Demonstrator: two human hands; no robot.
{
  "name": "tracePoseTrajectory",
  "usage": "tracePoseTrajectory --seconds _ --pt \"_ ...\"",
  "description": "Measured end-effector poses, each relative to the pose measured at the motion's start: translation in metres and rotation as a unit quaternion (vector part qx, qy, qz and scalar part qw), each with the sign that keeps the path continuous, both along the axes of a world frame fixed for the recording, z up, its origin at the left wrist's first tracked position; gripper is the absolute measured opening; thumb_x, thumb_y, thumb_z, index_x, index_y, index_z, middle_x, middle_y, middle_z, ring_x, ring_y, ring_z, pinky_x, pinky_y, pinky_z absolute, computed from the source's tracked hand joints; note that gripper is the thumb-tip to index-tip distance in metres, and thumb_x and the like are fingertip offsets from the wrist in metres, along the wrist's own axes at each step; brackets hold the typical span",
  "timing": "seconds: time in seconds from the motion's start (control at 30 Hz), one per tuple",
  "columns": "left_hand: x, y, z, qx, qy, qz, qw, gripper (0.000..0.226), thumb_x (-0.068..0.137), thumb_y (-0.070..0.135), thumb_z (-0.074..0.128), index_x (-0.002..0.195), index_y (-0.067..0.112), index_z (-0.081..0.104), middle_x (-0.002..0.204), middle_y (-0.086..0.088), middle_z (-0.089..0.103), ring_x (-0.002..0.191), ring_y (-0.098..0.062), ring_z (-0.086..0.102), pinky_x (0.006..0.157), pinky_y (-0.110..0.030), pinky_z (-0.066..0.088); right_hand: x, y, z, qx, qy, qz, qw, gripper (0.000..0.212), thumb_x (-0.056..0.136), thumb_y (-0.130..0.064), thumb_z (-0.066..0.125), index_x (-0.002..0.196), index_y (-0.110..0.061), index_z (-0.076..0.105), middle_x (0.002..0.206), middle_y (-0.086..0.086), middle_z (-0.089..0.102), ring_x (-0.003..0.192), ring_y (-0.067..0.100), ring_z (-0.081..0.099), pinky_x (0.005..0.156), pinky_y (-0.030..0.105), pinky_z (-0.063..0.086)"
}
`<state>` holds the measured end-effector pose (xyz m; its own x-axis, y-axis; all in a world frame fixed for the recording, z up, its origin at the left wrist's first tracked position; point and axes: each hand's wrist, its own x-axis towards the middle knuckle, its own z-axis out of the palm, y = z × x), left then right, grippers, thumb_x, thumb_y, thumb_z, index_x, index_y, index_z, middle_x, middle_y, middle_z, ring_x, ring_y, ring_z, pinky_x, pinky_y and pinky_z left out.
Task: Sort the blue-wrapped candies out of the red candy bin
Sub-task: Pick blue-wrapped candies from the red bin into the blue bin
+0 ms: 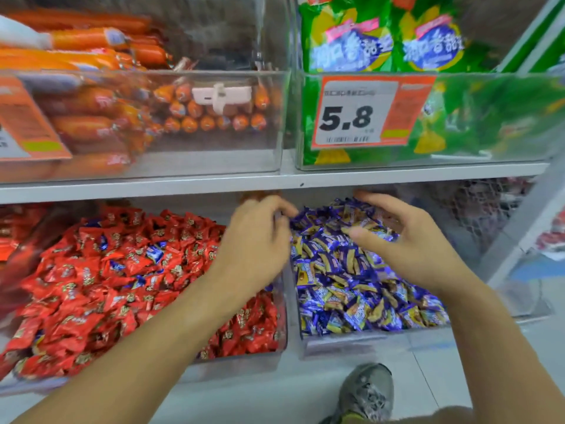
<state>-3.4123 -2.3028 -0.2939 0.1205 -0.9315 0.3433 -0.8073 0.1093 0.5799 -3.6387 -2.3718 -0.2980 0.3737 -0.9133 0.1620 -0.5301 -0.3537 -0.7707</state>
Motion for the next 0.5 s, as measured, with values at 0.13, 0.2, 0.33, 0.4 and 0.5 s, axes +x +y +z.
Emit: tracePoseTrajectory --seconds 0.13,0.2,0.33,0.4,0.5 --pt "0.05 0.012 -0.031 0.141 -0.165 -0.004 0.976 0.06 0.089 0.059 0.022 0.134 0.031 0.051 0.136 -0.001 0.052 0.129 -0.026 0.043 0.107 -0.039 0.034 0.047 0.019 0.008 -0.061 0.001 0.019 0.998 0.018 0.091 -0.032 0.067 0.108 -0.034 0.071 0.111 -0.017 0.066 0.098 0.003 0.064 0.091 0.03 0.052" --pt "0.069 0.021 -0.042 0.266 -0.245 -0.023 0.932 0.073 0.087 0.071 0.007 0.144 0.04 0.038 0.156 0.005 0.031 0.146 -0.025 0.019 0.118 -0.045 0.017 0.077 0.035 0.012 -0.109 0.021 0.072 0.991 0.016 0.092 -0.033 0.066 0.107 -0.031 0.071 0.106 -0.017 0.065 0.099 -0.001 0.061 0.091 0.023 0.048" --pt "0.098 0.038 -0.049 0.293 -0.289 -0.03 0.911 0.06 0.094 0.068 0.024 0.147 0.041 0.031 0.163 0.007 0.014 0.15 -0.021 0.007 0.12 -0.05 0.01 0.132 0.056 0.017 -0.144 0.092 0.194 0.966 0.022 0.094 -0.033 0.059 0.111 -0.025 0.07 0.111 -0.007 0.061 0.109 0.004 0.055 0.099 0.017 0.038" --pt "0.112 0.044 -0.047 0.305 -0.278 -0.027 0.91 0.059 0.094 0.068 0.029 0.146 0.041 0.032 0.162 0.007 0.013 0.15 -0.018 0.007 0.119 -0.053 0.012 0.16 0.049 0.02 -0.13 0.169 0.23 0.95 0.027 0.094 -0.035 0.06 0.117 -0.022 0.067 0.115 -0.001 0.062 0.112 0.012 0.055 0.099 0.02 0.037" --pt "0.128 0.053 -0.043 0.304 -0.266 -0.03 0.914 0.059 0.092 0.069 0.032 0.144 0.04 0.035 0.159 0.008 0.017 0.148 -0.016 0.009 0.118 -0.055 0.014 0.203 0.015 0.022 -0.058 0.345 0.234 0.907 0.064 0.084 -0.052 0.07 0.139 -0.026 0.049 0.14 0.005 0.052 0.127 0.022 0.05 0.105 0.03 0.039"
